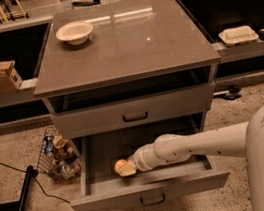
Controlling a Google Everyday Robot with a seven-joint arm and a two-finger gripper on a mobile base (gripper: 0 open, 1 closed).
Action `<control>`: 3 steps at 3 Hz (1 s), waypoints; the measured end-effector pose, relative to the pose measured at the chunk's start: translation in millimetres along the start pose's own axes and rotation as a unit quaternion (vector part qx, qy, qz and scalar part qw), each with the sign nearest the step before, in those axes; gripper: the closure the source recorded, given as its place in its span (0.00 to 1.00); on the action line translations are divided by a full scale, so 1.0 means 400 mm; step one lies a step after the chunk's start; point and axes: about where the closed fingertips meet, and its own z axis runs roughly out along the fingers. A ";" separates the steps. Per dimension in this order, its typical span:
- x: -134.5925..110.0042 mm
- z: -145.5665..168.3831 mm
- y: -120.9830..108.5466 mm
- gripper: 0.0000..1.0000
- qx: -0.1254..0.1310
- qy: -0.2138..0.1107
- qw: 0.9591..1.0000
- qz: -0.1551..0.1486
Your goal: Place orange into middle drawer
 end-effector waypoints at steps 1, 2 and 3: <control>0.000 0.034 -0.014 0.36 -0.012 -0.003 1.000 0.006; 0.000 0.048 -0.021 0.13 -0.019 -0.005 1.000 0.009; -0.003 0.040 -0.032 0.00 -0.023 -0.012 1.000 0.013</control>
Offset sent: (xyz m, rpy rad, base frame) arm 0.0186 0.0056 -0.0190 0.0520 0.0273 0.0080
